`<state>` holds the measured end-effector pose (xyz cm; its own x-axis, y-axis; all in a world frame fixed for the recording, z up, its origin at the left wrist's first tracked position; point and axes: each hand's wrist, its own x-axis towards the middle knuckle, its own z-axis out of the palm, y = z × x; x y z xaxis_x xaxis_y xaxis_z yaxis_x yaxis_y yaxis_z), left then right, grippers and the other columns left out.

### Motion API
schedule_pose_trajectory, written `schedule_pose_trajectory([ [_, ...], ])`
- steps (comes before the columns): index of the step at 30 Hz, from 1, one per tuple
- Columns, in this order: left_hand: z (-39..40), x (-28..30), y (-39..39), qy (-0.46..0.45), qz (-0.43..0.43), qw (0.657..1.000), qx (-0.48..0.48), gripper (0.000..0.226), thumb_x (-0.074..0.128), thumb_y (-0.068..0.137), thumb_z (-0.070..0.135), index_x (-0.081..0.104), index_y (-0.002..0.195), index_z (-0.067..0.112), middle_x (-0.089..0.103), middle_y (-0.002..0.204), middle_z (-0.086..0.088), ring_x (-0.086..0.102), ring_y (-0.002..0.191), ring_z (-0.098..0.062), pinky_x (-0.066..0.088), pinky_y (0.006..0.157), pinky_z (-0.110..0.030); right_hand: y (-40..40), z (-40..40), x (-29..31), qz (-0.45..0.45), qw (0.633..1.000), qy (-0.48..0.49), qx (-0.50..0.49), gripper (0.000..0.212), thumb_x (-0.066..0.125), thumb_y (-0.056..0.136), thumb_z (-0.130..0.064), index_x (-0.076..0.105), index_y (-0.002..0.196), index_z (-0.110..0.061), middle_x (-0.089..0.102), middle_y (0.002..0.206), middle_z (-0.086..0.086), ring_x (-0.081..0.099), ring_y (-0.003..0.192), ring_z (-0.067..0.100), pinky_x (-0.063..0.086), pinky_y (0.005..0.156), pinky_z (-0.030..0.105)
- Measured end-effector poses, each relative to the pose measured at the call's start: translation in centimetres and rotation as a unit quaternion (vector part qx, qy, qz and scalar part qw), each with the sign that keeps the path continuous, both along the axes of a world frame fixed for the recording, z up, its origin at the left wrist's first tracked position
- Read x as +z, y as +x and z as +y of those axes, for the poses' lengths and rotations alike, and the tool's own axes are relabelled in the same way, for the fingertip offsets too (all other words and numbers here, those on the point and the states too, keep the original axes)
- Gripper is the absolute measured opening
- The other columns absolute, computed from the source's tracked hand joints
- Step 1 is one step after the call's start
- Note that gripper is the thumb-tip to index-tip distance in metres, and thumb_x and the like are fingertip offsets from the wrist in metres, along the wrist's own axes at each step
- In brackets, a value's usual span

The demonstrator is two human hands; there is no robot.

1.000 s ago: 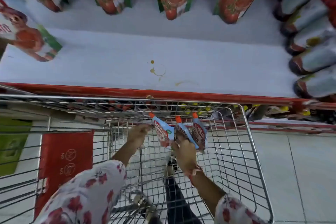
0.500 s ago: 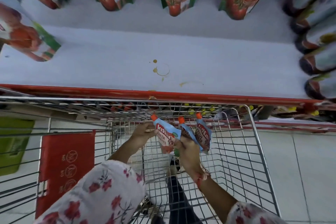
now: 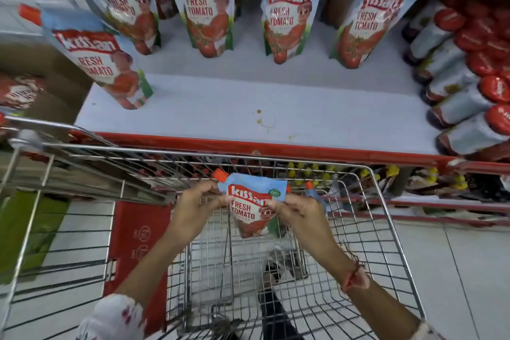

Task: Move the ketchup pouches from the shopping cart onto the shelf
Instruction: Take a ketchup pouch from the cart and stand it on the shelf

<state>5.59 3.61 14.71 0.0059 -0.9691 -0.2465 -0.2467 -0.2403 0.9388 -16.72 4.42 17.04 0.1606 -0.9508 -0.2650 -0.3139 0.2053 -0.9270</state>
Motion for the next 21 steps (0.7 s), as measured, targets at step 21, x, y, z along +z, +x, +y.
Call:
schedule_pose_trajectory([
  [21,-10.8,15.7,4.8,-0.210,0.108,0.952,0.193,0.008,0.062,0.087,0.012,0.062,0.086,0.020,0.068,0.093,-0.004,0.067,0.091,-0.017,0.058,0.071,-0.019,9.6,-14.8,14.3,-0.128,0.976,-0.178,-0.013,0.017,0.058,0.092,-0.003,0.068,0.104,0.002,0.071,0.096,0.012,0.067,0.083,0.013,0.058,0.080,0.028],
])
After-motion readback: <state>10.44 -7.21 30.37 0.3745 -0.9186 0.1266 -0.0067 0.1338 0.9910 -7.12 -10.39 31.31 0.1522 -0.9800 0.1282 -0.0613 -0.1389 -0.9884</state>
